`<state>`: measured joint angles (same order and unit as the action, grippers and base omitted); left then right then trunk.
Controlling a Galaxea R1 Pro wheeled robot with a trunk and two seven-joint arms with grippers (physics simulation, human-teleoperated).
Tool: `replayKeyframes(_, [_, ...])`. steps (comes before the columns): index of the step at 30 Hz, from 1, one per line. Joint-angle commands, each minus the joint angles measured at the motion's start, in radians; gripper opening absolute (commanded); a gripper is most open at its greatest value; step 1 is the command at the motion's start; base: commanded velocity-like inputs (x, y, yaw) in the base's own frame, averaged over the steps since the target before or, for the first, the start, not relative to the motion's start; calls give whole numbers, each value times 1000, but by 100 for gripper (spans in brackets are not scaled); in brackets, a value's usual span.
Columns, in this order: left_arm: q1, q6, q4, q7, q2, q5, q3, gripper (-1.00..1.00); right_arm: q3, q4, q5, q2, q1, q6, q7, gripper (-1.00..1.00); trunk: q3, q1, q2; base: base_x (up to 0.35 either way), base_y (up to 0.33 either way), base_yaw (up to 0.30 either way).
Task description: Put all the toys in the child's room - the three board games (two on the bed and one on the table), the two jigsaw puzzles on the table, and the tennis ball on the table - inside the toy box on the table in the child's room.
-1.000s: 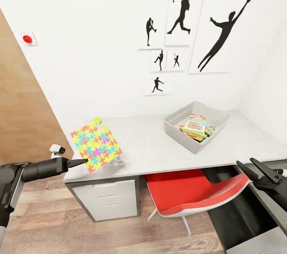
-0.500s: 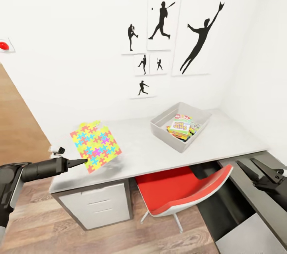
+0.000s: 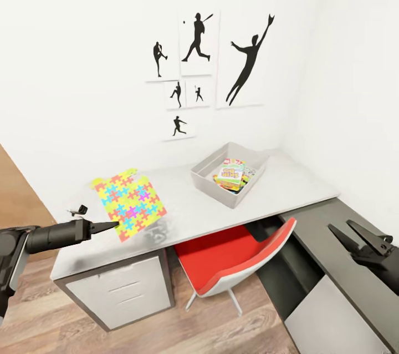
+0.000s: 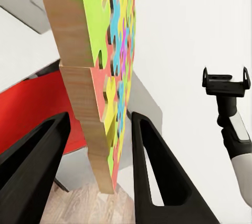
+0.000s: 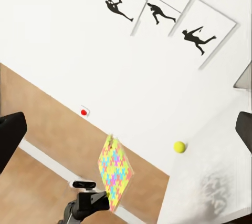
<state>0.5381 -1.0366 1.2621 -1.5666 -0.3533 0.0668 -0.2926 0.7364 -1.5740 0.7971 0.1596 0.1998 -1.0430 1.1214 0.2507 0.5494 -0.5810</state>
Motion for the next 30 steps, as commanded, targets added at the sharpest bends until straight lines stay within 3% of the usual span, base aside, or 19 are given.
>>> replayKeyframes(1, [0,-11,0,-4,-1,-1,0,-100,1,0,-3,0,1,-4,4,100,-3,-4,6,-4,1,-224])
replayKeyframes(26, [2,-11,0,-4,-3,8,-12,-100,-1,3,-5,0,1,-1,1,100,-108,-99,181,0,0,-224])
replayKeyframes(30, [1,-11,0,-4,-3,8,-11,-100,-1,2,-5,0,1,0,0,100,-112,-99,181,-51,0,-224])
